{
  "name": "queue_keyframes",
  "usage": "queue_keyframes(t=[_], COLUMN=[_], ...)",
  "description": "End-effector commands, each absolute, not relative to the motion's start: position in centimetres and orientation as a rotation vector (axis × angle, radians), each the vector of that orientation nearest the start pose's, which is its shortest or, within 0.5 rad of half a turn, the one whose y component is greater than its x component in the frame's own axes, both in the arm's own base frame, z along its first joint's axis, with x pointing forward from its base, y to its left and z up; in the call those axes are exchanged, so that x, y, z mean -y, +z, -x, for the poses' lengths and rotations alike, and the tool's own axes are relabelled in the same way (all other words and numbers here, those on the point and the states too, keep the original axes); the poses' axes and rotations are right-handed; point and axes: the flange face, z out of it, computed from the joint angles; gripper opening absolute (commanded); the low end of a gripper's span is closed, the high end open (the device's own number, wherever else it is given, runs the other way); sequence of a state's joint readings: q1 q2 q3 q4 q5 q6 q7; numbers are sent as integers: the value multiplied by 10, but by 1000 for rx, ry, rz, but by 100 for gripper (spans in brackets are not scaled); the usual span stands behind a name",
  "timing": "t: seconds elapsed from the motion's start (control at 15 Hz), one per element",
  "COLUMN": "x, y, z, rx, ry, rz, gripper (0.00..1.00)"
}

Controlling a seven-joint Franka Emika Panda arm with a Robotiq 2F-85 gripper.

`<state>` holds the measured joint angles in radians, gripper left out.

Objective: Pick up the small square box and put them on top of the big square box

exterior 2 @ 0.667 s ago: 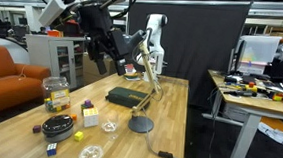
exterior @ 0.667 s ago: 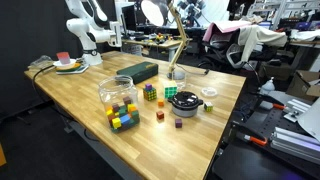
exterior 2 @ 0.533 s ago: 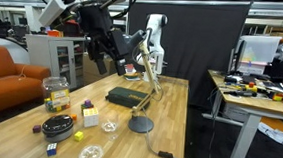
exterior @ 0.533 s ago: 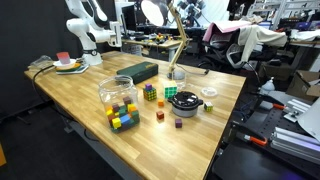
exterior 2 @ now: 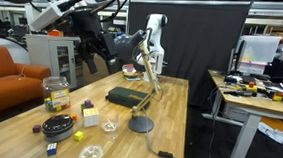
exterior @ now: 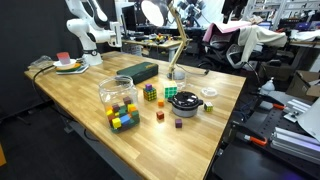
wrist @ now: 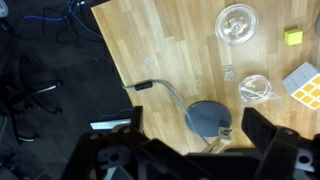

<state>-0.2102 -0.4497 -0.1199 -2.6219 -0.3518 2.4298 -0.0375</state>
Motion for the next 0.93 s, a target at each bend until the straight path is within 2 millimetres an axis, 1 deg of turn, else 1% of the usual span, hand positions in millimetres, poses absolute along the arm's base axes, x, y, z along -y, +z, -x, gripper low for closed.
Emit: queue_keyframes(t=[0.0,0.13,0.2,0.27,0.4,0.67,0.87], x=[101,84,82,81,79,79,54], y=[409,398,397,396,397,396,378], z=[-369,-359,-357,-363,-358,-359,-362], rx=[234,421,440,347,396,425,689], ry=[-372,-352,-360,-306,-321,-306,-215], rz=[3313,3277,3288,3306,3301,3295,3208], gripper=[100,100,100,100,100,100,100])
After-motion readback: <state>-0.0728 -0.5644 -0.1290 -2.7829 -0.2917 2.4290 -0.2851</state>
